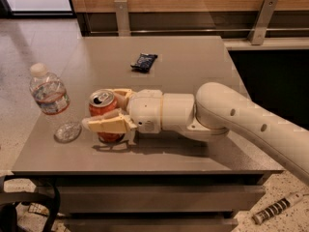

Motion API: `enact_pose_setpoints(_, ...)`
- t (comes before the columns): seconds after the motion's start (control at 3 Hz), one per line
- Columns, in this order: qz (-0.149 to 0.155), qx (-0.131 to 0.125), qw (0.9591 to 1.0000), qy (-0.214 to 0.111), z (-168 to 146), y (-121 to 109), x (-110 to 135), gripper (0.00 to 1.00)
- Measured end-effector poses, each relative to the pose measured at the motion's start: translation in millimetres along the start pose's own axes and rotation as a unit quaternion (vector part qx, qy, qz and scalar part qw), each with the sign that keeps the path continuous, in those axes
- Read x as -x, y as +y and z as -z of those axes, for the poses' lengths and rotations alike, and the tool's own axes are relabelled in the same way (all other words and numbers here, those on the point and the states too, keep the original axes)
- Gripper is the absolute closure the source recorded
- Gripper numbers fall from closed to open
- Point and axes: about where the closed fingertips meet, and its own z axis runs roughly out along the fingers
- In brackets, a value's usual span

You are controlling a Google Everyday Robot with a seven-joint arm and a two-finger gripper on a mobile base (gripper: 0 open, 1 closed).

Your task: Move coke can near water bottle

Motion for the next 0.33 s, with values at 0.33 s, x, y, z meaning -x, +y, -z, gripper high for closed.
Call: enact_pose_setpoints(0.33, 0.001, 0.002, 1.0, 0.0, -1.4, 1.1, 0.6, 0.0)
